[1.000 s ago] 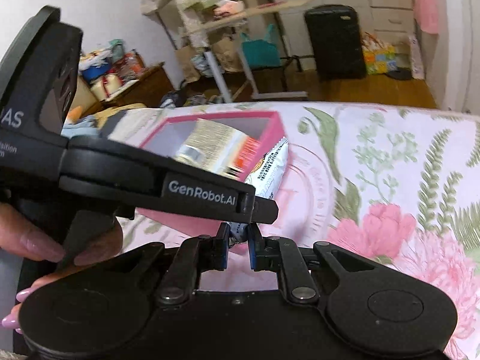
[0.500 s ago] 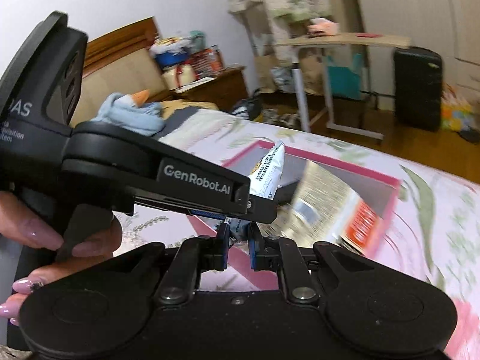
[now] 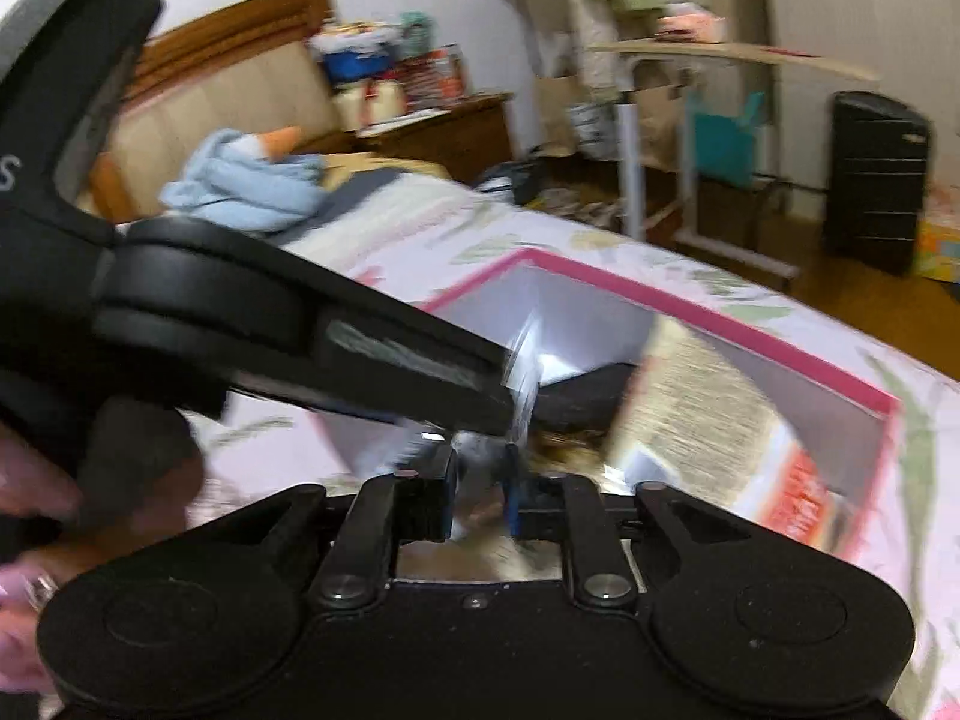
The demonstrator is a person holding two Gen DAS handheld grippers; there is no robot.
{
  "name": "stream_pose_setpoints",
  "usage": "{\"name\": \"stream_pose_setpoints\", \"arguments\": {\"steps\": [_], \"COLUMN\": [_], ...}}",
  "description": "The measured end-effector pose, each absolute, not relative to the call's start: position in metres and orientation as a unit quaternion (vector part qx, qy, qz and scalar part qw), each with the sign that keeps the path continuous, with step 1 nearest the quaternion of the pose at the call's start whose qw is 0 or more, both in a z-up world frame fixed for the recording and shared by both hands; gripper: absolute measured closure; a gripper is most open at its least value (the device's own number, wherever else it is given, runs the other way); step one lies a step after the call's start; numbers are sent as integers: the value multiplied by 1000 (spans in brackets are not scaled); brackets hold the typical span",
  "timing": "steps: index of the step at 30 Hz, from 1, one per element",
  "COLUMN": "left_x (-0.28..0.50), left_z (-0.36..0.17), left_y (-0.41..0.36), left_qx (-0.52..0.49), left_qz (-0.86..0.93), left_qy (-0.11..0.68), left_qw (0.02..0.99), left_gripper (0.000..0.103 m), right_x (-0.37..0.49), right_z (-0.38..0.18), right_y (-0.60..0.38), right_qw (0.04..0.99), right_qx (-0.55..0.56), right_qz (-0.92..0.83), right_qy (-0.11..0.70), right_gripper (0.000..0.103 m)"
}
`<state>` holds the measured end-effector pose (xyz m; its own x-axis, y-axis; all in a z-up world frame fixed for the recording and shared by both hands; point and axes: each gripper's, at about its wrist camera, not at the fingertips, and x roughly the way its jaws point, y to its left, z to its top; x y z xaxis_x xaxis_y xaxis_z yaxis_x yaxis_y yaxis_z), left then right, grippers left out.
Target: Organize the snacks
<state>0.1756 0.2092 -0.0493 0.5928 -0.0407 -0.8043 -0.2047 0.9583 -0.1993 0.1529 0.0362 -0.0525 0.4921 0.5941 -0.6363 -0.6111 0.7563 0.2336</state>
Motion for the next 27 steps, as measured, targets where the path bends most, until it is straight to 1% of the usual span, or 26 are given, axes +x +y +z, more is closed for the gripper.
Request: {"name": "stream_pose_setpoints", "arguments": {"steps": [2,4,7,16,22,27], "left_x": [173,166,154,120,93,71], "left_z": [-49,-47,-42,-18,7,27], "left_y": [211,212,209,181,150,125], "left_qx": [-138,-143,-130,-88,-65,-47], "left_qz": [40,31,25,-16,-56,-77], "left_qy": [448,442,433,433,418,403], "left_qw": [882,885,892,897,905,911], "left_gripper": [52,52,51,52,51,49], "right_x": [143,132,112,83,66,46], "right_z": [-46,-37,-28,-17,6,22], "right_y": [24,13,-7,-58,-82,-107], "right_qw": [866,874,882,902,920,932], "right_qx": [3,4,5,39,33,38], "right_qz": [348,340,332,261,211,158], "right_qy": [360,347,335,343,328,324], "right_gripper": [72,67,65,63,63,63]}}
